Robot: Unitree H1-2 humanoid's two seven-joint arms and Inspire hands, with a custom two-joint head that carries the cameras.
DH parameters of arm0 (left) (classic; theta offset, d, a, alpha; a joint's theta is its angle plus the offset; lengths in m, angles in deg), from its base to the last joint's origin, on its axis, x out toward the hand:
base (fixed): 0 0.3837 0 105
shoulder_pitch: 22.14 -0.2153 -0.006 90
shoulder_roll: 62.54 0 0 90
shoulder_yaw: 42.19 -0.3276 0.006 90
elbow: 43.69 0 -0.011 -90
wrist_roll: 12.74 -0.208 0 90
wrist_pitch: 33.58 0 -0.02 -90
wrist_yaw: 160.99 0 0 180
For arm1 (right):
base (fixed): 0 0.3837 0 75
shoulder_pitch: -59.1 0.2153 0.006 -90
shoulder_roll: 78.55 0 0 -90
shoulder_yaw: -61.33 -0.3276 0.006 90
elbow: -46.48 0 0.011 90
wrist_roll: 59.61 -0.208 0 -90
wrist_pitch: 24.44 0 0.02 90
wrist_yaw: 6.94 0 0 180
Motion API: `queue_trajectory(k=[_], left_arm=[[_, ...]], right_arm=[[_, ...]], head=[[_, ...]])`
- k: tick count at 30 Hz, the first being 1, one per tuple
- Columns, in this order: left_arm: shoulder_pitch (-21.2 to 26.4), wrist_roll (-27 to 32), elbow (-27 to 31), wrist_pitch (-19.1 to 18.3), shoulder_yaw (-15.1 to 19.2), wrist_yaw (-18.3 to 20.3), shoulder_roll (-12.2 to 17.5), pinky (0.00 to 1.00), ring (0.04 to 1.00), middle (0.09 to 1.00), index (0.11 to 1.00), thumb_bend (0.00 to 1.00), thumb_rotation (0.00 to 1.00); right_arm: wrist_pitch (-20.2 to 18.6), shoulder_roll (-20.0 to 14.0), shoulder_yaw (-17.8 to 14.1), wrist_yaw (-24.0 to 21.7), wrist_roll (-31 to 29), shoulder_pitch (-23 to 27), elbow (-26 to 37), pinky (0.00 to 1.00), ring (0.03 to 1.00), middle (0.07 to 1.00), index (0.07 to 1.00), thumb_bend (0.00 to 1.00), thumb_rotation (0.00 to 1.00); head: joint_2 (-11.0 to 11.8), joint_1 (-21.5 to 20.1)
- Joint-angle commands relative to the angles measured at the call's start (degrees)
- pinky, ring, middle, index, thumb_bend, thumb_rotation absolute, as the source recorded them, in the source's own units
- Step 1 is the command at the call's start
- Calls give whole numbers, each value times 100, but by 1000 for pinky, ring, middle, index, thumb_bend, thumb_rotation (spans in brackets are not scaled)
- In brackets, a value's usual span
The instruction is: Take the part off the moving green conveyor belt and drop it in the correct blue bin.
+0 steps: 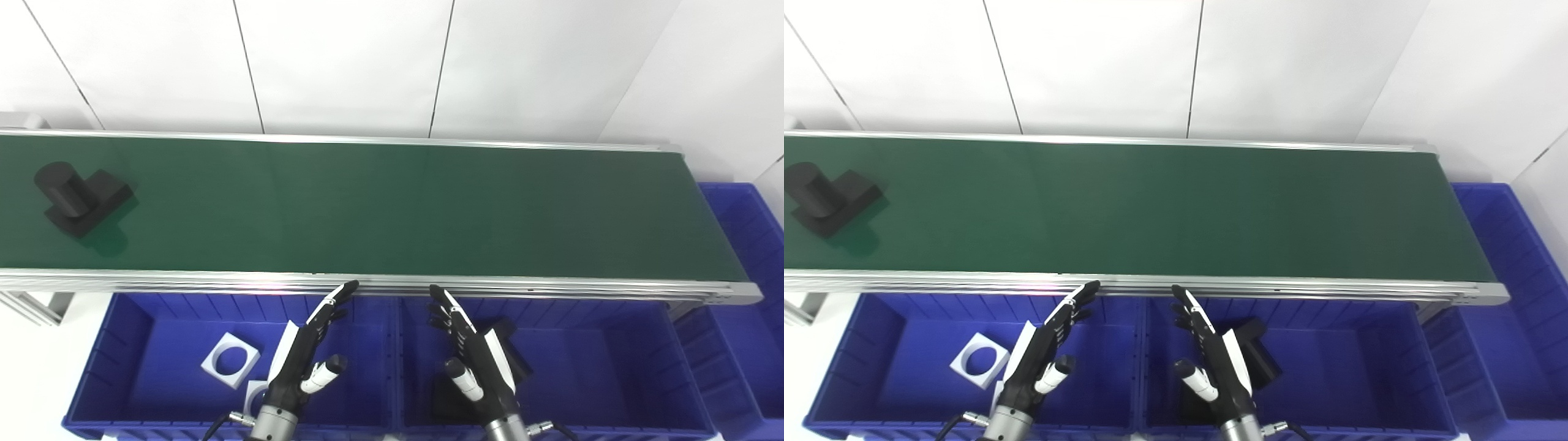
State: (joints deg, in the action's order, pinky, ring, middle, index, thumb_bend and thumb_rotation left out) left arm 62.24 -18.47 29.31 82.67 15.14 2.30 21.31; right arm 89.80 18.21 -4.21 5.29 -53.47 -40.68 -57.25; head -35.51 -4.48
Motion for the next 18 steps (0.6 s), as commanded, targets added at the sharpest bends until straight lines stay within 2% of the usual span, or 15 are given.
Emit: queue_trajectory(k=[1,13,18], left_arm=[[44,-104,103,68,-24,-85,-32,853,910,917,887,1000,1000],[183,-165,-207,68,-228,-277,-153,842,897,898,877,1000,1000],[272,-255,-317,68,-360,-489,-182,829,888,890,869,1000,1000]], right_arm=[[268,19,-35,-27,5,34,139,848,904,945,943,980,1000],[268,-118,-84,-48,-18,74,-60,837,903,943,952,993,1000],[268,-181,-123,-127,-132,86,-132,849,905,958,955,962,1000]], head=[[28,19],[442,658],[481,952]])
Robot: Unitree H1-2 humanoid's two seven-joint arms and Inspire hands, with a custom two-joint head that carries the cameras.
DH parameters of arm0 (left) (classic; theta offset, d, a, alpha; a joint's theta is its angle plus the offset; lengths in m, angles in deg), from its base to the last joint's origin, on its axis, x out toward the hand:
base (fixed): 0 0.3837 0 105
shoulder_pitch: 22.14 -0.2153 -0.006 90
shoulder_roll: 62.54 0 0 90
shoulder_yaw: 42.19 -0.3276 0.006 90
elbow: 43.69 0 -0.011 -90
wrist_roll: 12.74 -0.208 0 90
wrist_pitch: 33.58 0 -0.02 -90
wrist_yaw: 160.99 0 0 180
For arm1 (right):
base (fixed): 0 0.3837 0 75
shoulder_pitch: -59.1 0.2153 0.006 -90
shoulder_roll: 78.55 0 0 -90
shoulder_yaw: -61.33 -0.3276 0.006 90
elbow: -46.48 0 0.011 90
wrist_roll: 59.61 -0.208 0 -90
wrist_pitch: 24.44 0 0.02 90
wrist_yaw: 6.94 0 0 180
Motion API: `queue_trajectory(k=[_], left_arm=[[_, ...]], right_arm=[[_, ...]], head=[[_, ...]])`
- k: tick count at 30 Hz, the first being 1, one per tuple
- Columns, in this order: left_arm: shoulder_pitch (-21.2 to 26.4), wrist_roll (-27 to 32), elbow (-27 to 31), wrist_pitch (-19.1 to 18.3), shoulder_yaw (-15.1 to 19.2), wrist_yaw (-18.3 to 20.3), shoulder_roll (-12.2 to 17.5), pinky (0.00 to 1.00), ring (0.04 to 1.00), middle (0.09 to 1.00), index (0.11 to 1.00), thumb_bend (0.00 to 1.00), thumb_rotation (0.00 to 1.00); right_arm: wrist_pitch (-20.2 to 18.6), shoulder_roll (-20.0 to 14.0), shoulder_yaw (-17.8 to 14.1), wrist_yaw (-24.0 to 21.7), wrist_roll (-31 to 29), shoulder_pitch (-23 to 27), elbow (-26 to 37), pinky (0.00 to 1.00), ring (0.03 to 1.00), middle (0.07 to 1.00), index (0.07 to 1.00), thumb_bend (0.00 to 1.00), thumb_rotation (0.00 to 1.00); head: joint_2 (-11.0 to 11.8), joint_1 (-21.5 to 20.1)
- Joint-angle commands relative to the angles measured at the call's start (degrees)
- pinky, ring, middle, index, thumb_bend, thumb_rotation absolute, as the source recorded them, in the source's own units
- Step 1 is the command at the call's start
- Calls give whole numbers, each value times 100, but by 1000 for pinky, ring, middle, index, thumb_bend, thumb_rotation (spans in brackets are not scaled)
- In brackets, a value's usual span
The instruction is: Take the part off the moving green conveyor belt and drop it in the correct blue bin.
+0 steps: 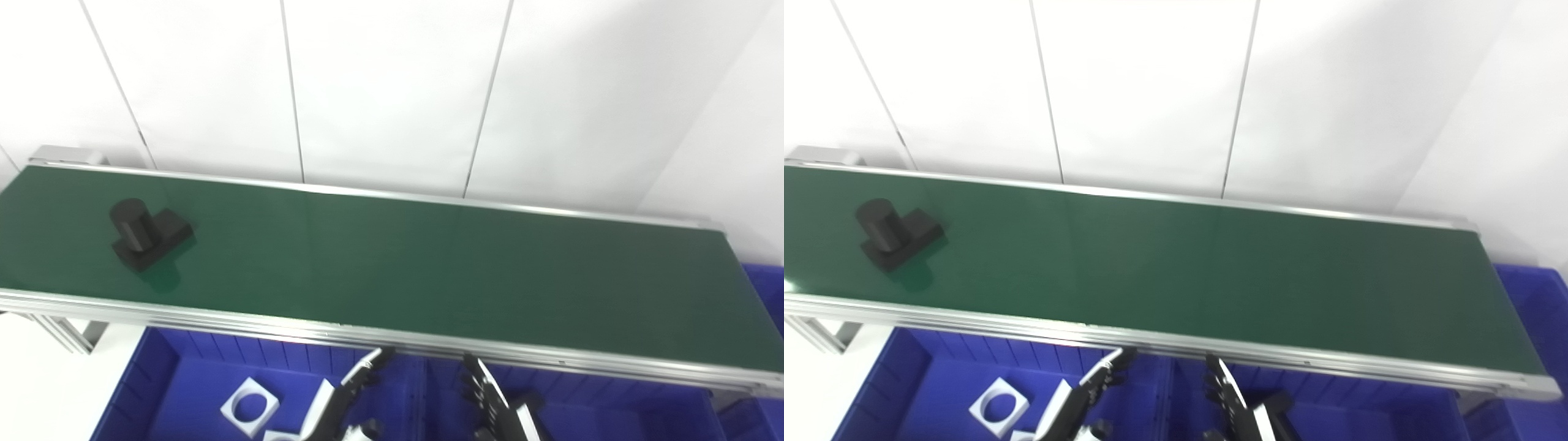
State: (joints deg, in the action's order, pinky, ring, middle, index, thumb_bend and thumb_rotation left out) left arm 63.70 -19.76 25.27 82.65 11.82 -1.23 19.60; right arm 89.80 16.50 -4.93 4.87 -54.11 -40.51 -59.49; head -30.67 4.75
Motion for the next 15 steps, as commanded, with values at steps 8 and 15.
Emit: queue_trajectory(k=[8,15], left_arm=[[201,-210,57,69,-226,-390,7,813,878,886,865,1000,1000],[266,-259,18,69,-397,-584,69,827,886,891,873,1000,1000]], right_arm=[[268,-11,-182,-319,-179,59,39,884,926,969,977,943,1000],[268,7,-243,-381,-160,27,82,883,923,968,974,933,1000]], head=[[18,165],[-31,154]])
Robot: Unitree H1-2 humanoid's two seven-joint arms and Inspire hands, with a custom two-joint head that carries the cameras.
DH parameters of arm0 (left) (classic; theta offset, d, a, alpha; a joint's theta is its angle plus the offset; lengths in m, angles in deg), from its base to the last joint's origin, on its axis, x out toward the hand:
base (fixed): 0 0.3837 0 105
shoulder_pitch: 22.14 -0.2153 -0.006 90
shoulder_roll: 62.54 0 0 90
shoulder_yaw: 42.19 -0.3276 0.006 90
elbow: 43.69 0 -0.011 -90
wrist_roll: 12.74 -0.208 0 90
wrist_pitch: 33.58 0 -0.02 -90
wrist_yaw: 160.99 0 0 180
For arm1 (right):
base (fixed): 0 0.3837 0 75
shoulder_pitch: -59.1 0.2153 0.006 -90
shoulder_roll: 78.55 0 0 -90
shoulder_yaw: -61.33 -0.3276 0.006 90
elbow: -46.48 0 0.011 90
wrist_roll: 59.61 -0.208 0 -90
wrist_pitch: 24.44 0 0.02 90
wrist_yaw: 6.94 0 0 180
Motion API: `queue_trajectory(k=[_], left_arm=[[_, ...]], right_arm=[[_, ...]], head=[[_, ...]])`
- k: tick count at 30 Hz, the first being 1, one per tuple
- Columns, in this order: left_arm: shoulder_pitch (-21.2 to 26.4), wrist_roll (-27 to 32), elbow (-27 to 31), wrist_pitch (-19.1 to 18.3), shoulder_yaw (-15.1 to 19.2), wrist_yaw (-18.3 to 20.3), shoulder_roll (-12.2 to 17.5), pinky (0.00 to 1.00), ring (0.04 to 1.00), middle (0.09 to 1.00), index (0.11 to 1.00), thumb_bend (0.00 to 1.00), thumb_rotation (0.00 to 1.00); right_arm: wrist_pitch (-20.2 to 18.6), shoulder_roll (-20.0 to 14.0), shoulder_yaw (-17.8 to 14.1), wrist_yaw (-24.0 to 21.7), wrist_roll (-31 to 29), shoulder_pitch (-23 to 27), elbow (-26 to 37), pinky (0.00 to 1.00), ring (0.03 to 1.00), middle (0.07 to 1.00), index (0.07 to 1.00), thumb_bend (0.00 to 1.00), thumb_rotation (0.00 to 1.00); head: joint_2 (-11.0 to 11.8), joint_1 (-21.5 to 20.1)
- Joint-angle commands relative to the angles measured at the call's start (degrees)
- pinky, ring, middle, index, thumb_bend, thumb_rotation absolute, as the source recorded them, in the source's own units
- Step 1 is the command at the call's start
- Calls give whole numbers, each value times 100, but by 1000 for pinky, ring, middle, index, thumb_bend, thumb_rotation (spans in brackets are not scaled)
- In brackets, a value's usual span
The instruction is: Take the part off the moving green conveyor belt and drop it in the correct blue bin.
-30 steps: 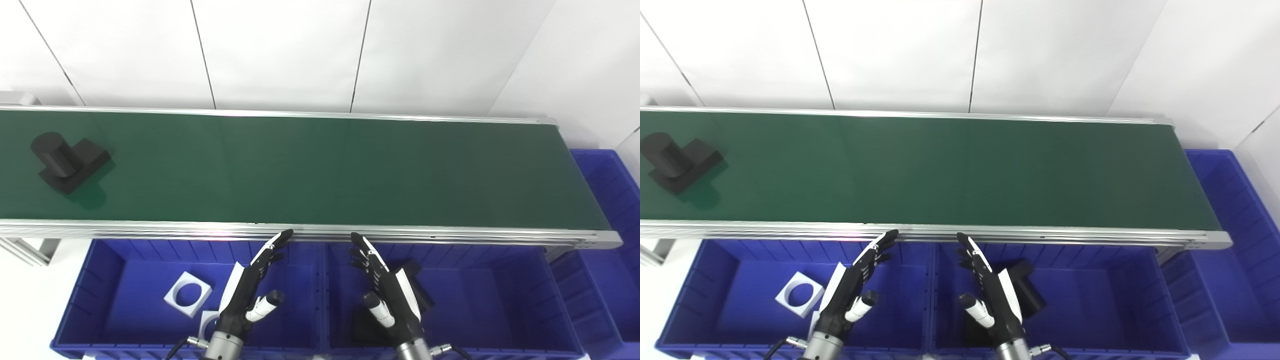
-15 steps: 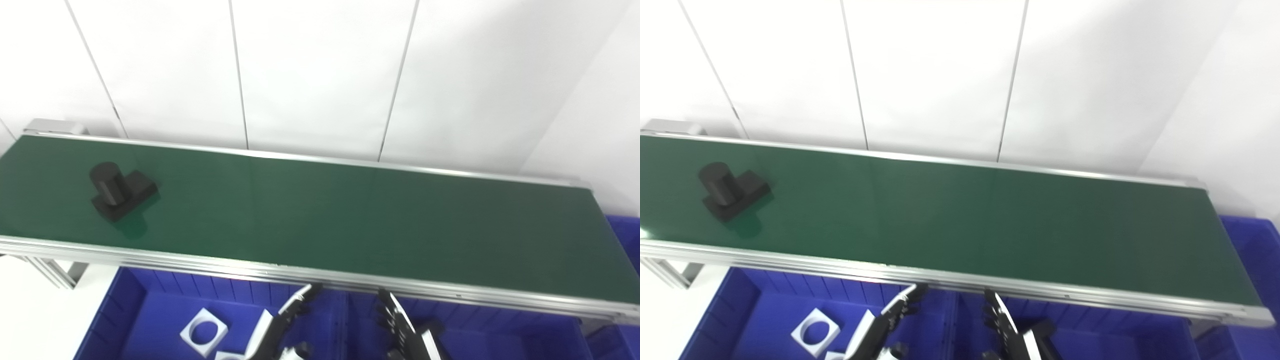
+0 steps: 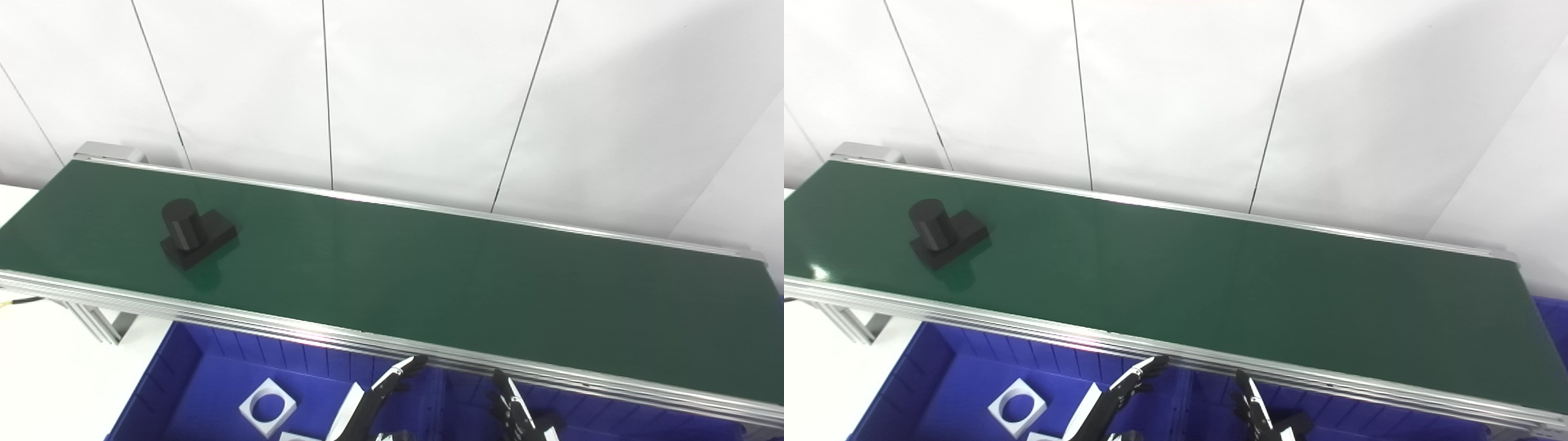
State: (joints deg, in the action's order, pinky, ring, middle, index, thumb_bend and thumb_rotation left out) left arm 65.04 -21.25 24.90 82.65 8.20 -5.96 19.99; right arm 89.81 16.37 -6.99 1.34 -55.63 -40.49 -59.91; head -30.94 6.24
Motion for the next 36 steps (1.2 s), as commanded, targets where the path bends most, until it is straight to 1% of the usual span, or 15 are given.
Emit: queue_trajectory(k=[1,3,4,9,12,16,21,25,29,33,36], left_arm=[[134,-115,54,69,-45,-125,31,827,887,891,873,1000,1000],[141,-124,41,69,-56,-156,19,833,889,893,876,1000,1000],[146,-128,35,69,-61,-172,12,829,888,893,875,1000,1000],[232,-100,-41,69,-102,-231,-28,819,886,894,875,1000,1000],[294,-111,-112,69,-152,-290,-32,820,888,895,879,1000,1000],[336,-103,-193,70,-182,-340,-51,825,887,892,878,1000,1000],[391,-67,-263,70,-217,-381,-74,833,887,891,881,1000,1000],[430,-89,-314,70,-240,-426,-81,841,888,892,881,1000,1000],[482,-72,-361,70,-281,-454,-81,839,885,890,882,1000,1000],[504,-102,-365,70,-322,-528,-69,838,884,891,886,1000,1000],[526,-100,-379,70,-360,-573,-64,840,886,891,888,1000,1000]], right_arm=[[268,20,-43,-48,-16,20,145,881,923,967,975,931,1000],[268,12,-56,-98,-41,-7,204,885,921,962,975,924,1000],[268,7,-64,-124,-53,-24,238,877,908,944,968,932,999],[268,-82,-144,-443,-174,-247,724,857,888,922,959,968,987],[268,-41,-256,-613,-256,-311,1010,857,892,920,965,975,971],[268,20,-367,-793,-296,-317,1321,851,901,927,981,989,983],[268,16,-368,-682,35,-231,1841,809,879,922,970,1000,1000],[267,18,-393,-667,74,-164,2084,784,863,911,966,1000,993],[267,15,-466,-762,-14,-7,2229,790,862,911,966,1000,927],[265,74,-582,-819,-121,173,2278,819,876,920,977,1000,883],[265,99,-670,-806,-87,369,2260,819,879,924,984,1000,863]], head=[[7,-18],[15,-48],[15,-48],[28,-36],[50,-40],[72,-67],[112,-102],[116,-120],[131,-126],[134,-139],[145,-164]])
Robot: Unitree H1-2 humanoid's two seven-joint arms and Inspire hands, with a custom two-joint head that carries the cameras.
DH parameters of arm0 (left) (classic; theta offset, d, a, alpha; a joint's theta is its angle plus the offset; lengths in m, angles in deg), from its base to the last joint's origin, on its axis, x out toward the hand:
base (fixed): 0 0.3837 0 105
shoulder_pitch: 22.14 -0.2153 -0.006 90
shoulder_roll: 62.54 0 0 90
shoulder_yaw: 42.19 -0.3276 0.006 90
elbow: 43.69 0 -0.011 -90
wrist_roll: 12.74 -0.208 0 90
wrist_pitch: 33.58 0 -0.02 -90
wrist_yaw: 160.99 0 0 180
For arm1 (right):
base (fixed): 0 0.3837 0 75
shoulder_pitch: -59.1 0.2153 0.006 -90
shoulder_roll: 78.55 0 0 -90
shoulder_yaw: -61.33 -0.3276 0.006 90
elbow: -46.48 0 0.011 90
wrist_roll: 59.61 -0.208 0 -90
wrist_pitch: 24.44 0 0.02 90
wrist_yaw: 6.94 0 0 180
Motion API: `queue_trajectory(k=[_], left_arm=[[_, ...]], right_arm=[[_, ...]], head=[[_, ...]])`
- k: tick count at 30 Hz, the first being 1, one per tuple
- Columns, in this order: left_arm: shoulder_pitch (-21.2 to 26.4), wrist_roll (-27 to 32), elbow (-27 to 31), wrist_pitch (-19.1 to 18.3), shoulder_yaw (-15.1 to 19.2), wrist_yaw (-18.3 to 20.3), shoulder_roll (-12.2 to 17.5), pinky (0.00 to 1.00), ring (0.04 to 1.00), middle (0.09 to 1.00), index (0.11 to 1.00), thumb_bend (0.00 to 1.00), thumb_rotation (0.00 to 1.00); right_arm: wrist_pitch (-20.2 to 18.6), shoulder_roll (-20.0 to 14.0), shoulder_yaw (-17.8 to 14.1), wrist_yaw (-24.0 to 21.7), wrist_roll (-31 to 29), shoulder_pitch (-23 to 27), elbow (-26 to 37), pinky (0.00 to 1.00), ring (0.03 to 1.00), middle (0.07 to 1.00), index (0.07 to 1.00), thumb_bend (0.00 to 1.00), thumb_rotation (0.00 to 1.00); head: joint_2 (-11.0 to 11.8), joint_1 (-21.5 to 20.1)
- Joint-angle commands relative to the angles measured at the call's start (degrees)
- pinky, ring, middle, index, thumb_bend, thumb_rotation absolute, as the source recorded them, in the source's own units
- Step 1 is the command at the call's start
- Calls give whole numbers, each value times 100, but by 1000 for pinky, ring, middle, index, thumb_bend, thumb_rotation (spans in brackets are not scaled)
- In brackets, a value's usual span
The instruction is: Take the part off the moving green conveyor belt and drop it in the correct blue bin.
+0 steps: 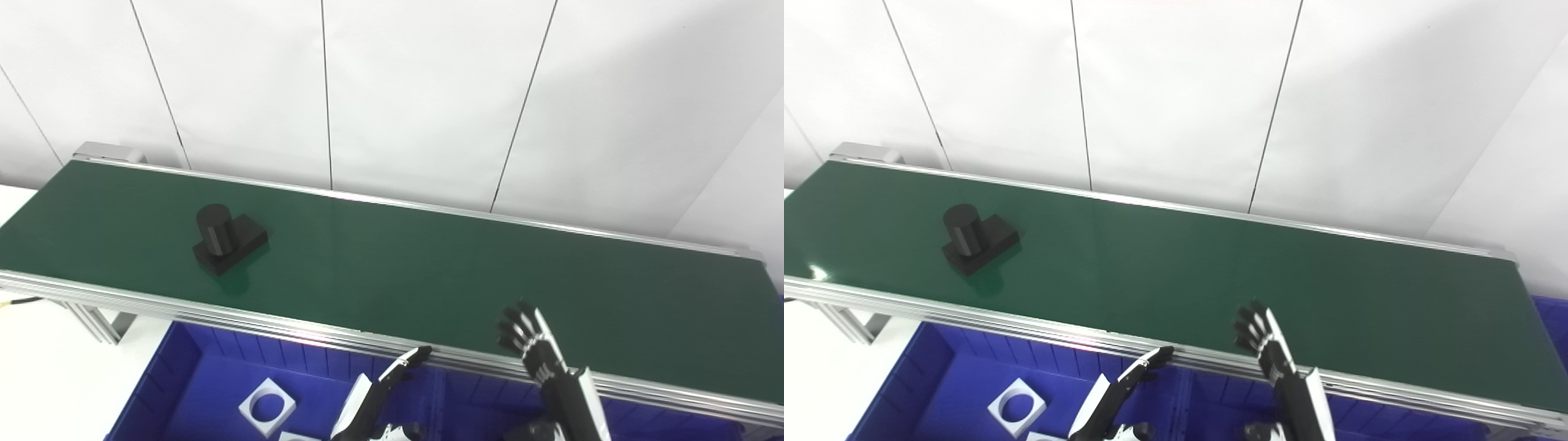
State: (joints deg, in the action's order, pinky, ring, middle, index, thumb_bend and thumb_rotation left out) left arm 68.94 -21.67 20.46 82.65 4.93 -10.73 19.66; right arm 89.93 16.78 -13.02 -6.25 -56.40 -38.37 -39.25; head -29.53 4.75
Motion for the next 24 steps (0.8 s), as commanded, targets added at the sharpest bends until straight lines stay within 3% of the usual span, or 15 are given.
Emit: queue_trajectory(k=[1,12,24], left_arm=[[141,-58,63,70,-43,-111,-31,840,886,891,887,1000,1000],[261,-168,-61,70,-214,-404,-70,830,880,885,877,1000,1000],[287,-200,-40,69,-321,-503,7,822,876,887,875,975,1000]], right_arm=[[252,68,-91,-21,31,207,189,806,874,921,982,1000,866],[255,152,-367,-85,43,1051,-46,787,856,913,960,1000,834],[252,369,-397,-42,160,2111,-884,773,829,892,932,1000,746]], head=[[5,-15],[37,22],[62,16]])
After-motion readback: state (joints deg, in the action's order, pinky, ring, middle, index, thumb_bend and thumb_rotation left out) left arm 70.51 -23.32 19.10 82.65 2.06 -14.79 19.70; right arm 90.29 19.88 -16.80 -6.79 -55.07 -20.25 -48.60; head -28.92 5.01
